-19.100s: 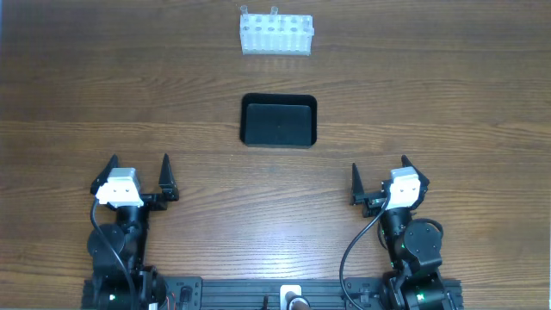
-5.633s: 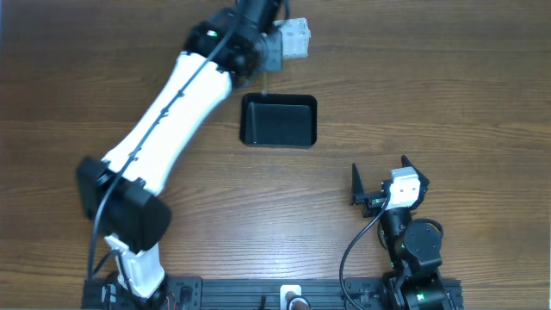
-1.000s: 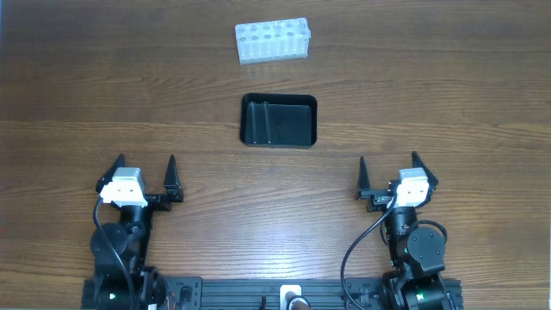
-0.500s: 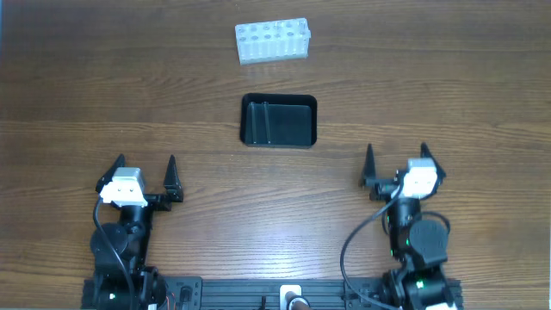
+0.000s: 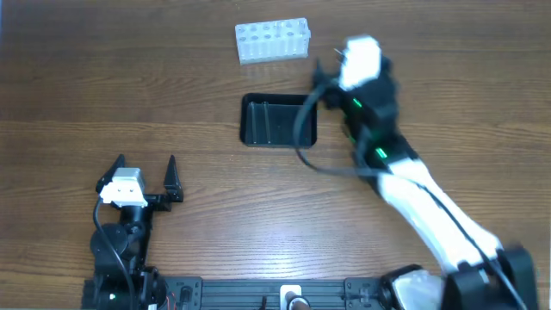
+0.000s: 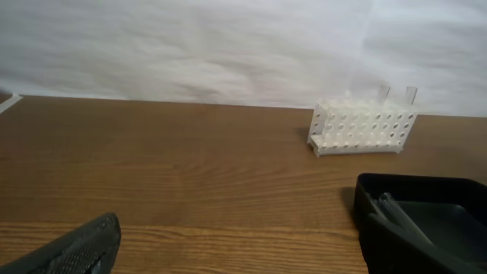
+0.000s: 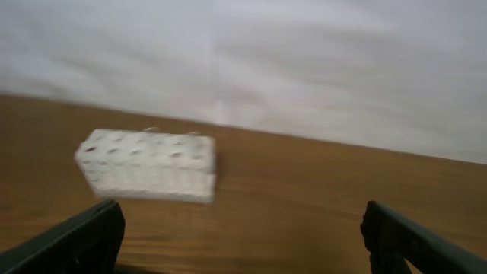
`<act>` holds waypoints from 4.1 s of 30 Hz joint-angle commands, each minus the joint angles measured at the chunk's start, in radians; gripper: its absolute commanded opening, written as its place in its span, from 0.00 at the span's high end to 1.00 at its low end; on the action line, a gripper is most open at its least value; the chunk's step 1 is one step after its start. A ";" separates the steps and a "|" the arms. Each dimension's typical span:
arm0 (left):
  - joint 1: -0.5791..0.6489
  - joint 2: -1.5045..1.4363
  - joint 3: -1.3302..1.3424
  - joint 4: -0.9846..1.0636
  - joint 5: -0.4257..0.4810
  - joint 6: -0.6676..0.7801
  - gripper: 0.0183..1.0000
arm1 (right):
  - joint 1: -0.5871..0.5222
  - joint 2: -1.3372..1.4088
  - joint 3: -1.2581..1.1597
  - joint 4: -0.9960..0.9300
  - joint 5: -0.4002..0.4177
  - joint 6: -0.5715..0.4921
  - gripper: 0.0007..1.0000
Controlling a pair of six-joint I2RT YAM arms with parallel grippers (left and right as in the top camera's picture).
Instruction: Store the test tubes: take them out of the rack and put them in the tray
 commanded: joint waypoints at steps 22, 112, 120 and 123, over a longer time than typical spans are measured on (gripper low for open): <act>0.006 -0.008 -0.005 -0.003 0.013 0.007 0.00 | 0.135 0.757 0.989 -0.585 0.089 0.273 0.03; 0.006 -0.008 -0.005 -0.003 0.013 0.007 0.00 | 0.098 0.865 0.989 -0.439 0.172 0.234 0.90; 0.006 -0.008 -0.005 -0.003 0.013 0.007 0.00 | 0.099 0.757 0.990 -0.444 0.173 0.189 0.94; 0.006 -0.008 -0.005 -0.003 0.013 0.007 0.00 | 0.099 0.684 0.990 -0.444 0.173 0.174 0.94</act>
